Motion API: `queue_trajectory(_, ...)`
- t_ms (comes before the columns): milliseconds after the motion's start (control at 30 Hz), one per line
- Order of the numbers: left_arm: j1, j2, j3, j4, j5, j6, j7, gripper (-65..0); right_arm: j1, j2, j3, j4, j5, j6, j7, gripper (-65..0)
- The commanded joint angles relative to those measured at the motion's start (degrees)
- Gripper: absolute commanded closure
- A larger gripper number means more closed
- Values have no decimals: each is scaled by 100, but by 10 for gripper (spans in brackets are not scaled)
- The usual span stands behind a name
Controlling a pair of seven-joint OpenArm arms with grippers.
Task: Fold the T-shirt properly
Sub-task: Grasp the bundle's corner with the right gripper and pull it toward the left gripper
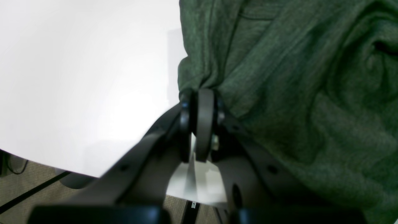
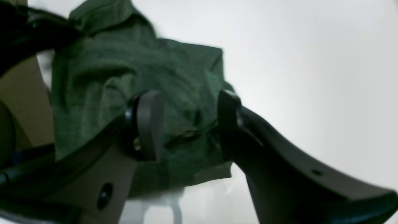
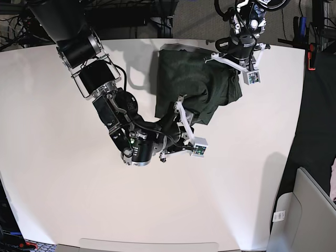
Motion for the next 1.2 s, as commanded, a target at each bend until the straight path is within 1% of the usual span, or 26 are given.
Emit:
queue_trajectory(0,3,-5,-4,114,57,24,-88,-5,196,-53,-16,73,68,30,86,-261)
queue_trajectory(67,3,30,-4,114,57,24,-88,-5,196,-167,-139,-6,50,30,86,-261)
queue_trajectory(133,3,56,-13,114,57,24,-88,-5,187,-202,-165,-217,41,30,86,-261)
queue_trajectory(300,-6,65,-13,114,57,24,-88,-5,213,-211,-165,-833,32,30,108,-258)
queue_trajectory(333,-6,65,-13,114,57,24,-88,-5,222,-211,-157,-903,32,30,108,-249)
queue_trajectory(367,-6,65,-13,114,57,24,-88,-5,222,-220,-157,-938,32,30,143,-228)
queue_trajectory(500,-6,65,-13,114,57,24,-88,-4,222,-299,-157,-1123,15,30,416,-69)
queue_trajectory(533,-6,65,-4,114,57,24,-88,-4,222,-343,-157,-1167,15,30,512,-49)
queue_trajectory(600,-6,65,-4,114,57,24,-88,-4,222,-405,-148,-1228,-91,30,890,-47)
queue_trajectory(733,3,65,5,114,66,24,-88,-4,222,-519,-130,-1228,-513,30,1391,-48)
queue_trajectory(933,135,65,5,114,66,24,-96,-4,222,-870,-130,-1228,-908,30,1937,-48)
queue_trajectory(1033,258,74,5,114,66,24,-105,-4,213,-1064,-130,-1281,-1216,30,2121,-48)
queue_trajectory(1100,310,91,5,123,66,24,-105,-4,204,-1072,-130,-1404,-1401,30,2271,-48)
queue_trajectory(1167,381,188,5,123,75,24,-158,-4,204,-1072,-122,-1545,-1436,30,2429,-49)
